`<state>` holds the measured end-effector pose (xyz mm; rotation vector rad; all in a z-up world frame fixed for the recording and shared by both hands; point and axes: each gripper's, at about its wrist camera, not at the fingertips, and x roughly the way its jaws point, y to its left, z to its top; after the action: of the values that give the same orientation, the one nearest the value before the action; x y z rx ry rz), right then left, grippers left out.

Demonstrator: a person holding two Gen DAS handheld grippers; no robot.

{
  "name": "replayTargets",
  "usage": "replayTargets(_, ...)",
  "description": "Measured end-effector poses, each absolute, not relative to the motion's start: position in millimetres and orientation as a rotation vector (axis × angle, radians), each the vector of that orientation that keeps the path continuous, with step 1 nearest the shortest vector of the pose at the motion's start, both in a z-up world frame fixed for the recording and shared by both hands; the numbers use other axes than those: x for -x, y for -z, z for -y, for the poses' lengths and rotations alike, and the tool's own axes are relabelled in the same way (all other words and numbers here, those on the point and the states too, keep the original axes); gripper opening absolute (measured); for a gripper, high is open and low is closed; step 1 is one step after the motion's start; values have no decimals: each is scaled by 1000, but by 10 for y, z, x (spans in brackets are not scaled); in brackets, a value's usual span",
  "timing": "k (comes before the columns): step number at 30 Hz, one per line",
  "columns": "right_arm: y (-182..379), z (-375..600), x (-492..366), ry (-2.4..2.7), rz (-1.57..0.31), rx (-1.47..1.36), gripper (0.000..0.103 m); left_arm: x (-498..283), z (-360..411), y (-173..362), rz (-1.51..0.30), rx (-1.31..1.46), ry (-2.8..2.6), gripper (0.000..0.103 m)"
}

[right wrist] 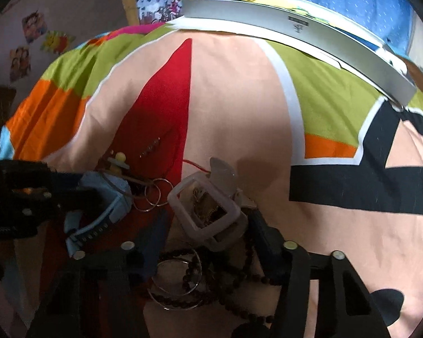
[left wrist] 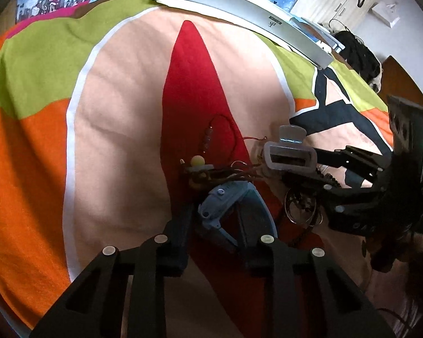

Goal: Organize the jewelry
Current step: 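Grasp the blue smartwatch with the left tool while the right tool grasps the clear plastic clip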

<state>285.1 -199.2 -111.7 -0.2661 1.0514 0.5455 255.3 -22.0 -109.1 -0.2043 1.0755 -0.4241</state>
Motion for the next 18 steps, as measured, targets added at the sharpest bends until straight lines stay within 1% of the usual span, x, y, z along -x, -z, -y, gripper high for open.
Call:
replayTargets(4, 1121, 1966, -2844, -535, -1027, 301, 50, -2508, 248, 1067, -1060, 179, 421, 22)
replayTargets(9, 1101, 1972, -2829, -533, -1016, 270, 44, -2436, 311, 1042, -1052, 145, 386, 19)
replayTargets(15, 998, 2055, -2760, -528, -981, 229, 41, -2326, 324, 970, -1063, 209, 406, 18)
replayTargets(17, 965, 2063, -2742, -528, -977, 206, 38, -2276, 335, 931, -1063, 227, 421, 18)
replayTargets(18, 949, 2068, -2730, -527, -974, 195, 38, -2240, 345, 909, -1061, 233, 431, 18)
